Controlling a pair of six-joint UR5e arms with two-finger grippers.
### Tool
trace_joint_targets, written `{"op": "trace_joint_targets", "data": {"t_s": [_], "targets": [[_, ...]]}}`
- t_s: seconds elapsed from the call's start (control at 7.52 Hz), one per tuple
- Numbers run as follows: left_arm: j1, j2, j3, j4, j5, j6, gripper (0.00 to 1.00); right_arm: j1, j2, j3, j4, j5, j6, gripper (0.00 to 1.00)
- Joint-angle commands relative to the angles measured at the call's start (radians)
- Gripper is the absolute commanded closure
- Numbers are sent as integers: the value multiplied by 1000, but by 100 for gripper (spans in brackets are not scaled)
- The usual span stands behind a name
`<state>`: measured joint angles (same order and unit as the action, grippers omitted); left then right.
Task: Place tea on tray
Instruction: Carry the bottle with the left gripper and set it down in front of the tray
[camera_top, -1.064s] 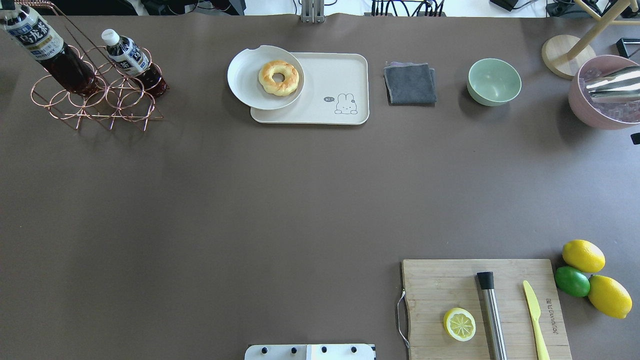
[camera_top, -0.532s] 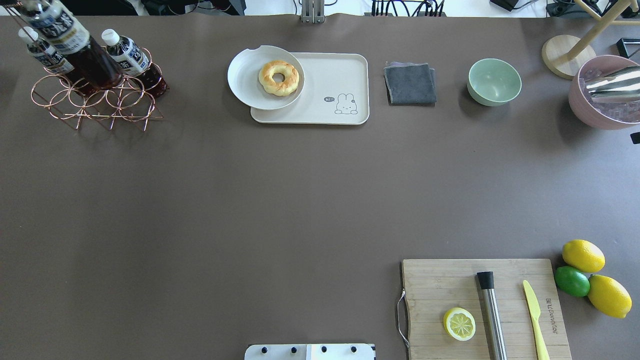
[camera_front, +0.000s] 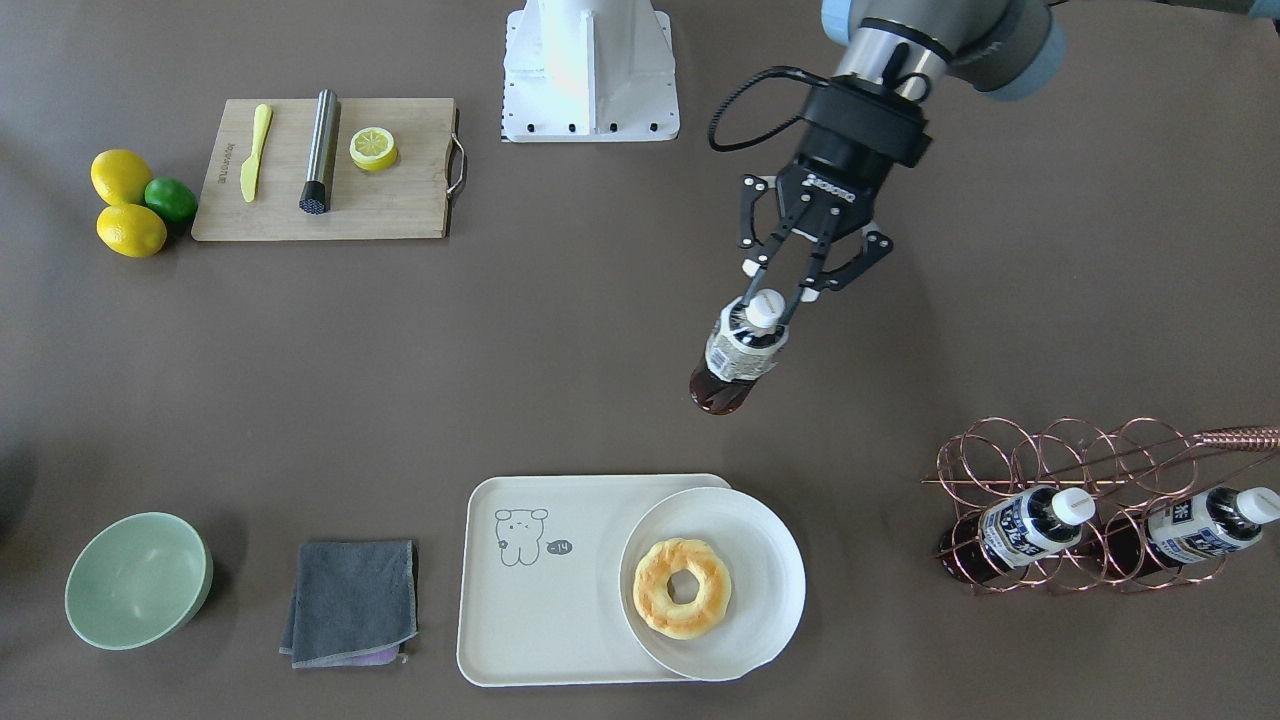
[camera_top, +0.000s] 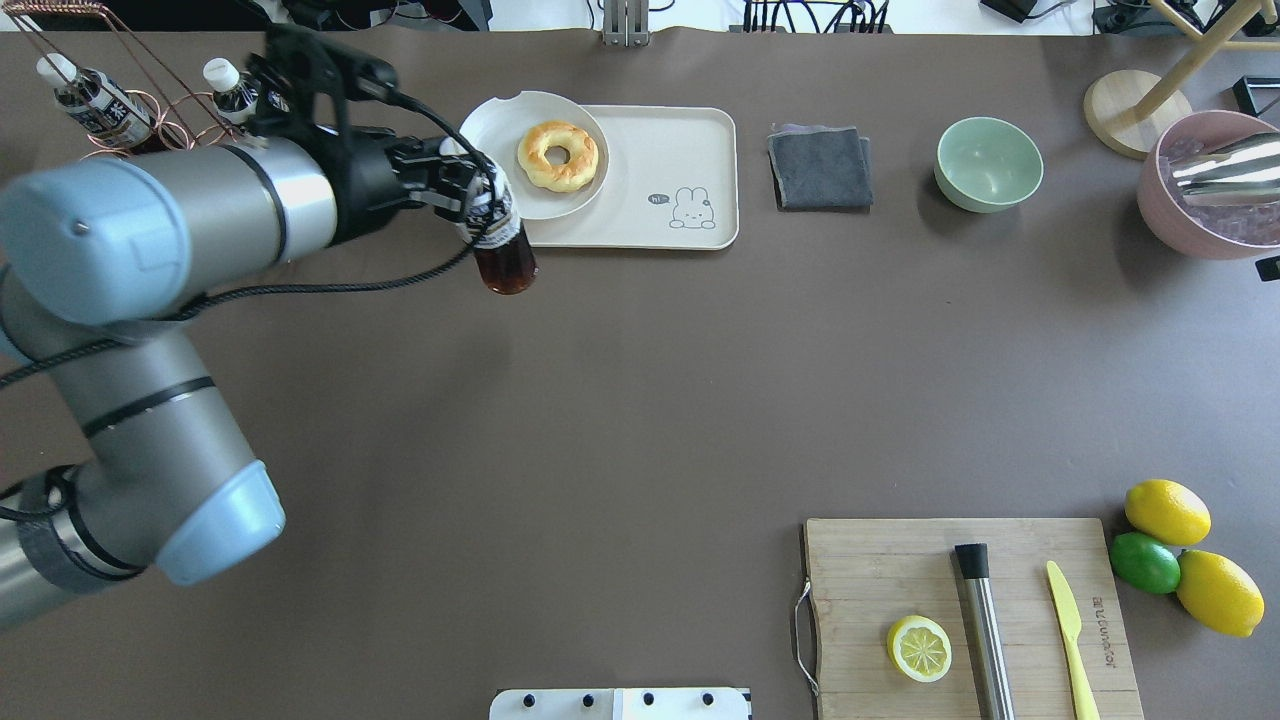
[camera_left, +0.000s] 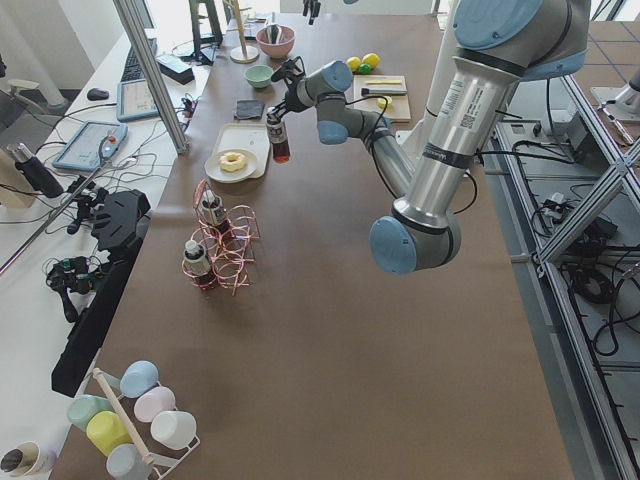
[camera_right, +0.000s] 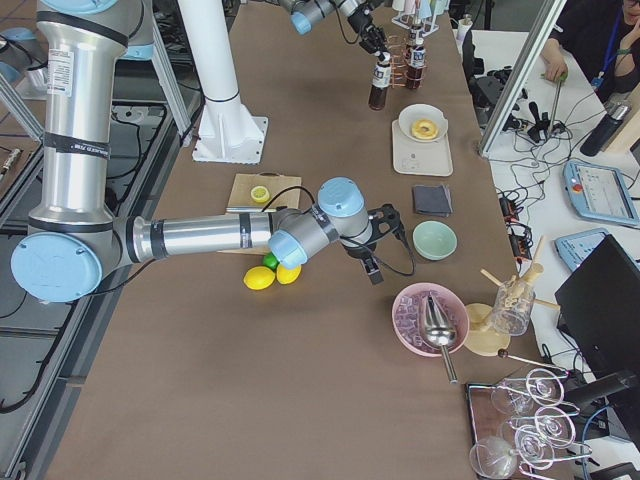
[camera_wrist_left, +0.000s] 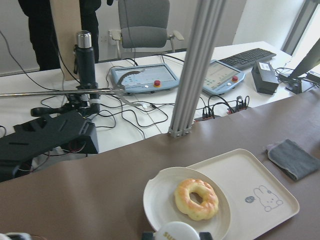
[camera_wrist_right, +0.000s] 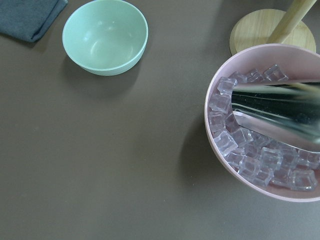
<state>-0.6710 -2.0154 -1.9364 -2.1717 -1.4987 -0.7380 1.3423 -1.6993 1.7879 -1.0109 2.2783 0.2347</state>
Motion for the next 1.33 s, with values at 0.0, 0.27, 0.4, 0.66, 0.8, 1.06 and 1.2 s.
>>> {"op": "trace_joint_targets", "data": {"t_s": [0.0, 0.27, 0.4, 0.66, 0.8, 1.06, 1.2], "targets": [[212, -139, 62, 104, 237, 0, 100, -2, 3, 1, -2, 0, 2, 0], [282, -149, 68, 105, 290, 0, 100, -3, 3, 2, 0, 0, 2, 0], [310, -152, 73, 104, 314, -1, 100, -3, 3, 1, -2, 0, 2, 0], [330, -149, 83, 102, 324, -7, 100, -5, 3, 1, 0, 0, 2, 0], [337, -151, 89, 101, 350, -9, 100, -5, 3, 1, 0, 0, 0, 0], [338, -149, 89, 101, 353, -8, 100, -5, 3, 1, 0, 0, 0, 0], [338, -143, 89, 101, 354, 2, 49, -5, 3, 1, 0, 0, 0, 0]]}}
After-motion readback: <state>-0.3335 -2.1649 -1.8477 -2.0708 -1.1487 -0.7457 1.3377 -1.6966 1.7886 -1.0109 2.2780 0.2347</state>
